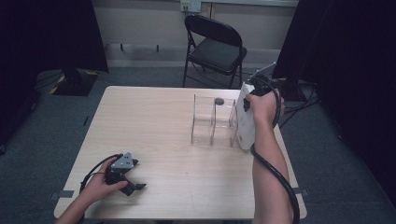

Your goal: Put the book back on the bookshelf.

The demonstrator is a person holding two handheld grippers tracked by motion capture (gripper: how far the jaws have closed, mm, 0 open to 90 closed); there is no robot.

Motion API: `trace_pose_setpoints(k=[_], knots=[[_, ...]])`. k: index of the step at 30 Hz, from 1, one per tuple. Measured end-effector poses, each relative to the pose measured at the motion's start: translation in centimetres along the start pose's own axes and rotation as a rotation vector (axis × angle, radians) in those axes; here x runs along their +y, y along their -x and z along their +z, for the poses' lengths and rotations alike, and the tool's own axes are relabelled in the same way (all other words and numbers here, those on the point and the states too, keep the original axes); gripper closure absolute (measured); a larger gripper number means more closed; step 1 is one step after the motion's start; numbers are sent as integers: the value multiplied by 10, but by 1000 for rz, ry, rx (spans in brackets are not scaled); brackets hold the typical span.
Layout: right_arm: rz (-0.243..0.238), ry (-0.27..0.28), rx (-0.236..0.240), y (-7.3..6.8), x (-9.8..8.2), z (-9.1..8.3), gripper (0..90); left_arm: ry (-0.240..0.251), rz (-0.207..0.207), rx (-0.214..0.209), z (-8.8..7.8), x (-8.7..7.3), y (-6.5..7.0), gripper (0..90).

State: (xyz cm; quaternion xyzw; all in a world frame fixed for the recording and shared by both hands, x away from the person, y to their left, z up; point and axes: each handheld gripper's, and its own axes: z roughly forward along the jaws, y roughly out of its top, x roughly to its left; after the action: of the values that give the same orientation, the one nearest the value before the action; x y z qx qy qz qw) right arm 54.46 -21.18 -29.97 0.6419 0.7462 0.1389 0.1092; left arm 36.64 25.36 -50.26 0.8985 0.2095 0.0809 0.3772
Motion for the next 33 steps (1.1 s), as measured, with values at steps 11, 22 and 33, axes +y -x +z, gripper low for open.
trace_pose_setpoints(k=[11,22,33], knots=[[10,-4,-5,0,-1,7,520,-1,0,-2,0,0,0,0],[4,-14,-8,-1,-1,11,516,0,0,-2,0,0,0,0],[1,-29,4,2,-1,12,504,2,2,-2,0,0,0,0]])
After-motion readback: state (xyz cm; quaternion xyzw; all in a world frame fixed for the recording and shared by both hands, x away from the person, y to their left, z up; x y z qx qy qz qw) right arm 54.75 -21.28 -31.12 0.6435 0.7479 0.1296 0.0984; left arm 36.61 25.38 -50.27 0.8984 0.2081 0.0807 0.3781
